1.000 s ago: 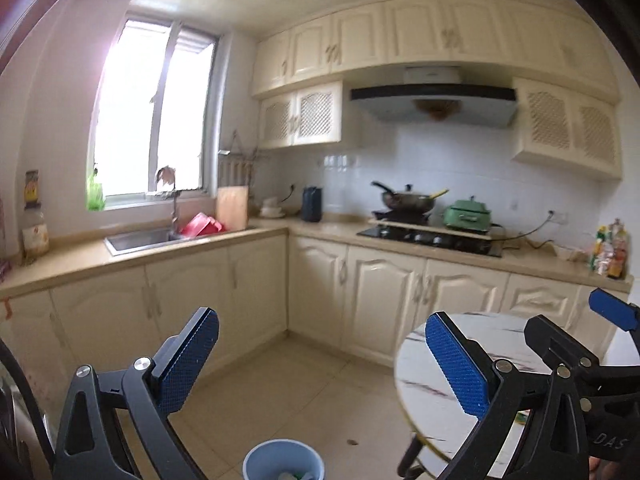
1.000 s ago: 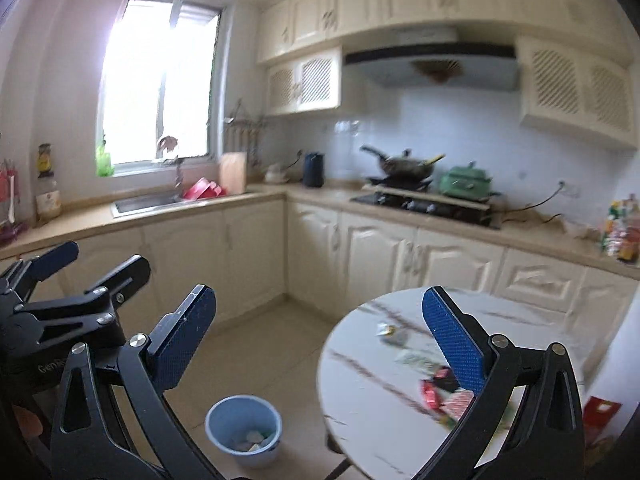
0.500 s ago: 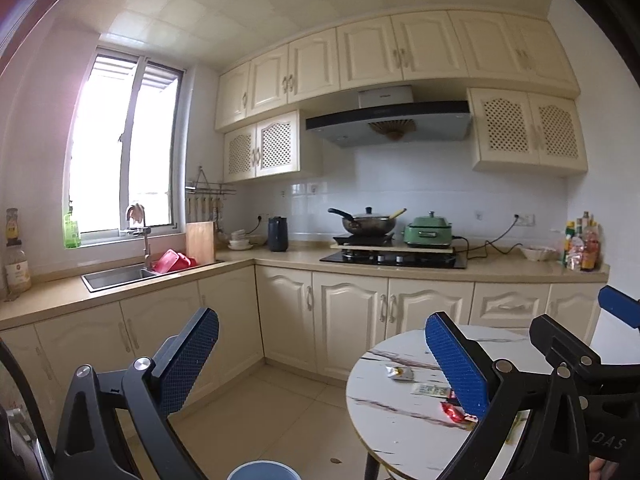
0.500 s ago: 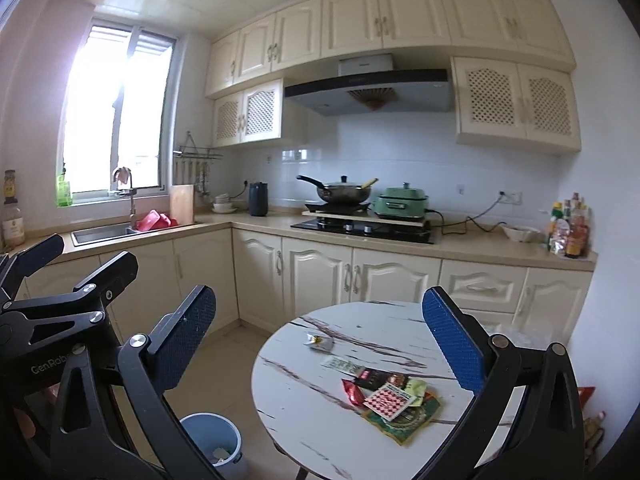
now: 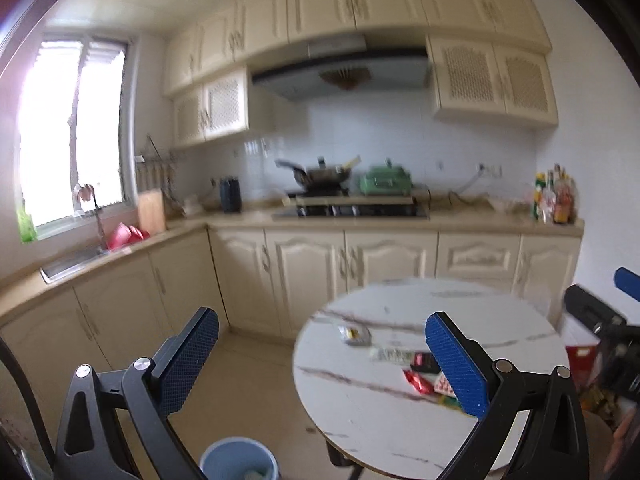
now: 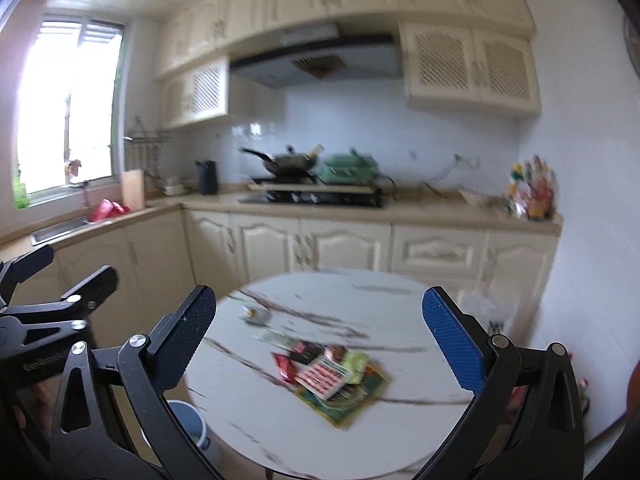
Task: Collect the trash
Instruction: 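Move both open tools over the pile of snack packets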
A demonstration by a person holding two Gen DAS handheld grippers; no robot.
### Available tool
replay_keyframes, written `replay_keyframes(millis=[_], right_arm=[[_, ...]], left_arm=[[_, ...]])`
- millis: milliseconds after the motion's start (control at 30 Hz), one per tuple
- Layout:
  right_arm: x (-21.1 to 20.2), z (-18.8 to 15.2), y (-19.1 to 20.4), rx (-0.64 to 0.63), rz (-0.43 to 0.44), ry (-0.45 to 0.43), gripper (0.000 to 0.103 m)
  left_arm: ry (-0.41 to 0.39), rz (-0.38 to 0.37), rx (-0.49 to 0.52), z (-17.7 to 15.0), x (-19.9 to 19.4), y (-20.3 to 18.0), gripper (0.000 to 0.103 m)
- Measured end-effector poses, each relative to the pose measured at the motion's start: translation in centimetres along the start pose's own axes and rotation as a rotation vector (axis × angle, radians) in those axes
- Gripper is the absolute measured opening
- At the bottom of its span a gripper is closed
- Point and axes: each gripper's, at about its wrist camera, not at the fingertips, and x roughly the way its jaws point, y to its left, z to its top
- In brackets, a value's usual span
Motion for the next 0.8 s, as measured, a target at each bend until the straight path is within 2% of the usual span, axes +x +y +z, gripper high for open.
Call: replay_keyframes(millis=[233,367,567,733,800], right_arm=[[5.8,-2.9,-4.9,0.047,-0.082,0.160,0.103],[10.3,-5.4,-5.5,0.032,-0.060,0.287,0.103],[16.7,-9.7,-3.5,-0.011,0.016,0.459,0.103],[19.5,-11.4,-2.2,-0.042,0.027,0.491,0.103],[20.4,-11.9,-1.7,-0.054,0.037,0.504,0.098]], left_arm=[[0.204,-0.057,-0.016,0.7,9.5,0.1,0.102],[0.299,-0.052,-0.018,1.3,14.4,0.3,0.102],[0.378,-0.043,-0.020,2.3,19.8,1.6,0.102],[0.416,-0.034,-0.018,2.3,22.9,2.6,0.102],[0.426,-0.036,-0.020,2.1,23.5,2.8,0.102]])
